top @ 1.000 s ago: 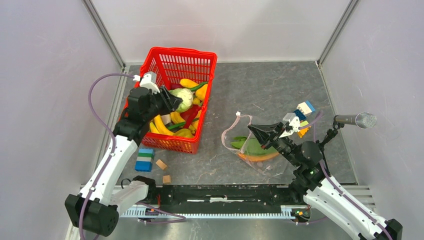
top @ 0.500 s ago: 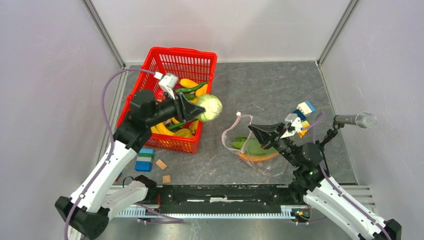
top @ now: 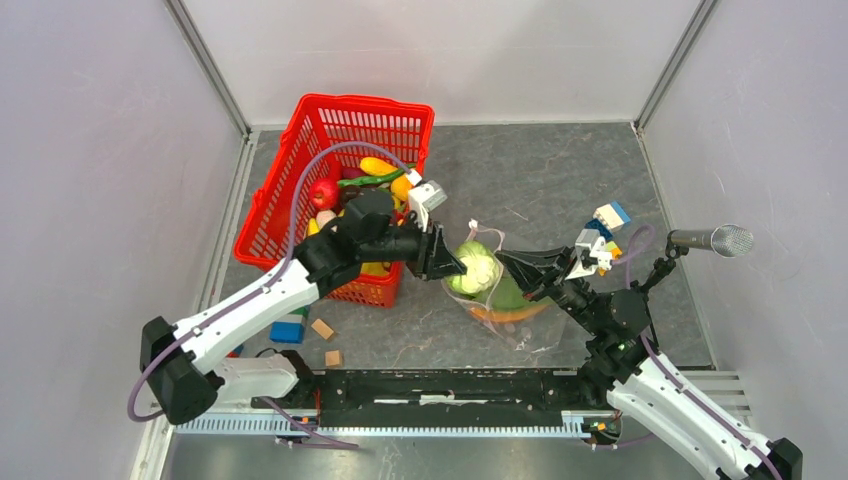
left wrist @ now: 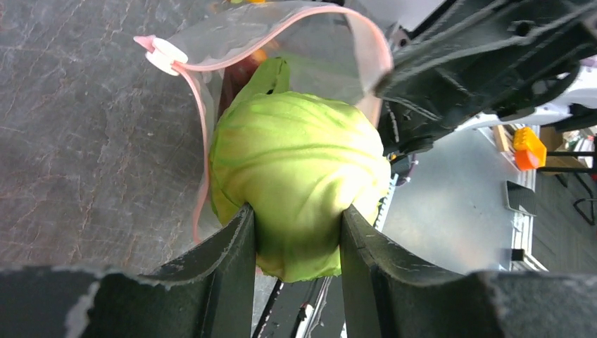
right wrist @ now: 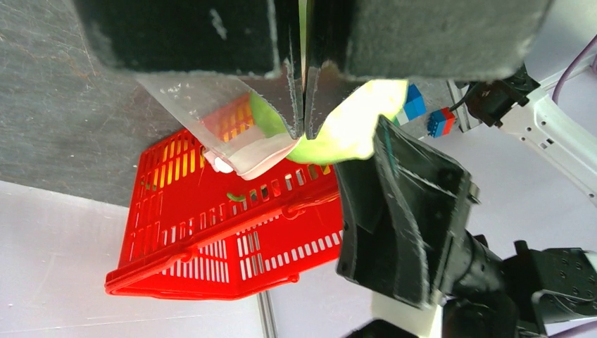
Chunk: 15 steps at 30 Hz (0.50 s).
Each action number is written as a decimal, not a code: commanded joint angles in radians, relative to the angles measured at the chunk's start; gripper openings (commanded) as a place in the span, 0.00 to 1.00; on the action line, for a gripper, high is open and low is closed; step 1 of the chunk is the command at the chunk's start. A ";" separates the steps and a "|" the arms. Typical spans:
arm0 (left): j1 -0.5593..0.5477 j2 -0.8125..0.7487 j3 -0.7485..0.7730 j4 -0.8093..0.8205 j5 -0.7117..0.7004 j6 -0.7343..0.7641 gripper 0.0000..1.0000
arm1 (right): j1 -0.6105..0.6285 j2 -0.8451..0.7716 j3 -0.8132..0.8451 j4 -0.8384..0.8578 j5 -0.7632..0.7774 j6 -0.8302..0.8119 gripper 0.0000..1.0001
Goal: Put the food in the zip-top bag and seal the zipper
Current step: Place the fake vegetable in the zipper food storage bag.
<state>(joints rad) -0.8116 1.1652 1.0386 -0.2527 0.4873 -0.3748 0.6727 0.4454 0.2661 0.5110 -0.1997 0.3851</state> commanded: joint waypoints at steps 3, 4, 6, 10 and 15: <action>-0.041 0.083 0.066 0.024 -0.211 -0.037 0.10 | 0.001 -0.011 0.011 0.099 -0.077 0.014 0.00; -0.041 0.091 0.063 0.043 -0.241 -0.066 0.10 | 0.001 -0.010 0.010 0.113 -0.103 0.015 0.00; -0.041 0.097 0.046 0.095 -0.271 -0.111 0.11 | 0.001 0.001 0.012 0.136 -0.153 0.020 0.00; -0.045 0.114 0.047 0.166 -0.269 -0.152 0.17 | 0.001 0.019 0.025 0.138 -0.208 0.028 0.00; -0.060 0.160 0.054 0.248 -0.180 -0.197 0.25 | 0.001 0.018 0.001 0.185 -0.206 0.044 0.00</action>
<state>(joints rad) -0.8577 1.2915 1.0542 -0.1513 0.2642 -0.4969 0.6724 0.4698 0.2657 0.5770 -0.3660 0.4046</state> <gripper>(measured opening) 0.470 0.005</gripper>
